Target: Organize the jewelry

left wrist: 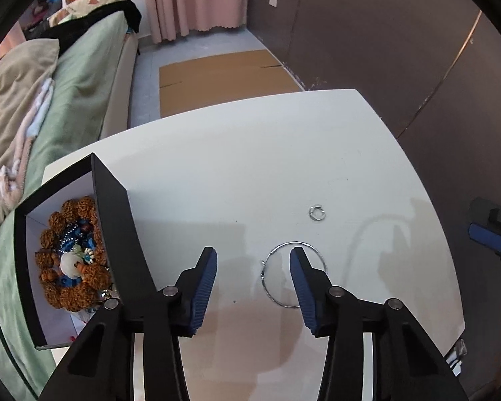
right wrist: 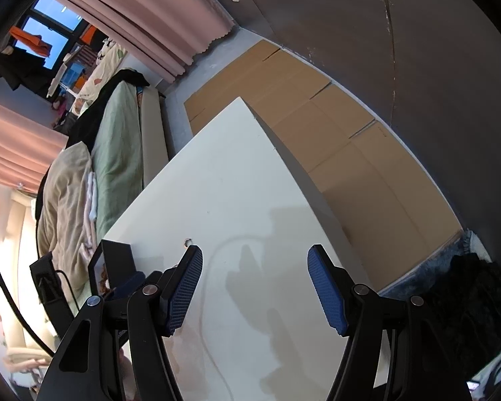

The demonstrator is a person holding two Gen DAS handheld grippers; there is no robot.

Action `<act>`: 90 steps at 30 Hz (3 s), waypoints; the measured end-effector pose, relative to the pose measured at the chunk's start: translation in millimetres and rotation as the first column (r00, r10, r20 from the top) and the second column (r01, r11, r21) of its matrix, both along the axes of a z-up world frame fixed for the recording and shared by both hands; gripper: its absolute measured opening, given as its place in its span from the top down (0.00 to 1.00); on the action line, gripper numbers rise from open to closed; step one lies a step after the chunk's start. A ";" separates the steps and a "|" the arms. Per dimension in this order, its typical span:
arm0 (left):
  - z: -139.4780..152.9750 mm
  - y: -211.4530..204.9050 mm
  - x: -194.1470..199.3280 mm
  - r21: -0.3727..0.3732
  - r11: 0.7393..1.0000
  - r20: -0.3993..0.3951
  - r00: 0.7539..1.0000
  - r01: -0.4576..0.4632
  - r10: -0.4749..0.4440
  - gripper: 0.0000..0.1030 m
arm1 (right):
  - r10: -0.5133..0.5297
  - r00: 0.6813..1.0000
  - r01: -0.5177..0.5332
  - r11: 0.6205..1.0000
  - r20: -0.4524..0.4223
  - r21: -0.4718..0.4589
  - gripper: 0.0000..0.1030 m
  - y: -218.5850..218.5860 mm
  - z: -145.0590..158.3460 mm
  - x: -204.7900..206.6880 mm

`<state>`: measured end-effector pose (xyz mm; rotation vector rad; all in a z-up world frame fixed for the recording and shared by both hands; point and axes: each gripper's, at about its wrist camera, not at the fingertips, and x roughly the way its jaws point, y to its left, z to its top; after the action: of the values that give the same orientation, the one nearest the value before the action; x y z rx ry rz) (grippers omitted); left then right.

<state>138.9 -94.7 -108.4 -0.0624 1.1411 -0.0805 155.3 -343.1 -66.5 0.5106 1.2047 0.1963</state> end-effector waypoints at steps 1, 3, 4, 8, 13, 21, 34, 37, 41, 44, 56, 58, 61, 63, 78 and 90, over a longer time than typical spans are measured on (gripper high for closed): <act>1.0 -1.4 -0.8 -0.008 1.000 -0.005 1.000 0.011 -0.011 0.73 | 0.001 1.000 -0.001 1.000 0.000 -0.001 0.36 0.1 -0.6 0.1; 6.4 -6.9 -4.4 -0.011 0.999 0.006 0.999 0.033 -0.033 0.74 | 0.003 1.000 -0.003 1.000 0.000 0.001 0.36 1.7 -1.0 1.2; 7.7 -9.0 -4.8 -0.001 0.999 0.012 0.999 0.038 -0.038 0.74 | 0.003 1.000 -0.003 1.000 0.001 0.000 0.36 1.3 -1.3 0.9; -14.7 -5.8 4.3 -0.023 1.000 -0.071 0.997 0.019 -0.021 0.74 | 0.011 1.000 -0.011 1.000 0.002 -0.005 0.36 2.8 -2.0 1.7; -20.8 -6.1 6.2 -0.017 1.000 -0.071 0.997 0.021 -0.022 0.74 | 0.031 1.000 -0.031 0.999 -0.005 -0.030 0.36 6.5 -5.1 4.8; -21.1 -7.1 1.7 0.027 0.999 -0.062 0.998 0.022 -0.020 0.98 | 0.061 0.998 -0.061 0.996 -0.011 -0.058 0.36 19.2 -8.2 10.6; 17.4 14.4 -9.3 -0.056 0.998 0.043 0.999 0.008 -0.006 0.99 | 0.100 0.995 -0.101 0.992 -0.012 -0.082 0.36 47.1 -14.7 21.0; 32.6 33.1 -10.7 -0.081 0.997 0.077 0.997 -0.018 0.024 0.99 | 0.120 0.993 -0.121 0.988 -0.013 -0.099 0.36 57.5 -16.7 23.7; 49.0 56.4 -11.1 -0.114 0.992 0.113 0.992 -0.051 0.064 0.99 | 0.155 0.988 -0.155 0.979 -0.011 -0.133 0.36 76.2 -20.0 27.4; 55.2 70.1 -12.0 -0.129 0.989 0.126 0.988 -0.071 0.087 0.99 | 0.184 0.983 -0.183 0.968 -0.005 -0.170 0.37 91.1 -21.9 29.3; 64.7 122.3 -20.6 -0.175 0.975 0.145 0.976 -0.138 0.164 0.99 | 0.275 0.961 -0.274 0.910 -0.040 -0.310 0.63 144.9 -43.4 42.3; 64.4 129.4 -21.0 -0.180 0.973 0.143 0.975 -0.146 0.173 0.99 | 0.287 0.957 -0.280 0.897 -0.031 -0.341 0.63 151.8 -42.3 42.2; 63.7 138.8 -22.0 -0.186 0.970 0.133 0.974 -0.157 0.183 0.99 | 0.308 0.951 -0.293 0.869 -0.029 -0.398 0.70 161.7 -42.5 40.2; 62.8 144.3 -22.9 -0.187 0.968 0.125 0.974 -0.166 0.191 0.99 | 0.330 0.943 -0.309 0.837 -0.033 -0.453 0.83 170.5 -42.1 36.6; 57.6 171.8 -40.4 -0.271 0.927 0.073 0.955 -0.258 0.287 0.33 | 0.339 0.925 -0.307 0.934 0.174 -0.183 0.88 168.2 10.1 9.9; 71.6 206.0 -69.9 -0.271 0.900 0.157 0.907 -0.342 0.392 0.25 | 0.438 0.842 -0.484 0.871 0.315 0.083 0.89 223.2 30.8 -22.3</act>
<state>69.0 111.3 -36.8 -0.4741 0.8880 0.1142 133.0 -119.9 -35.7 0.3045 1.0114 0.7653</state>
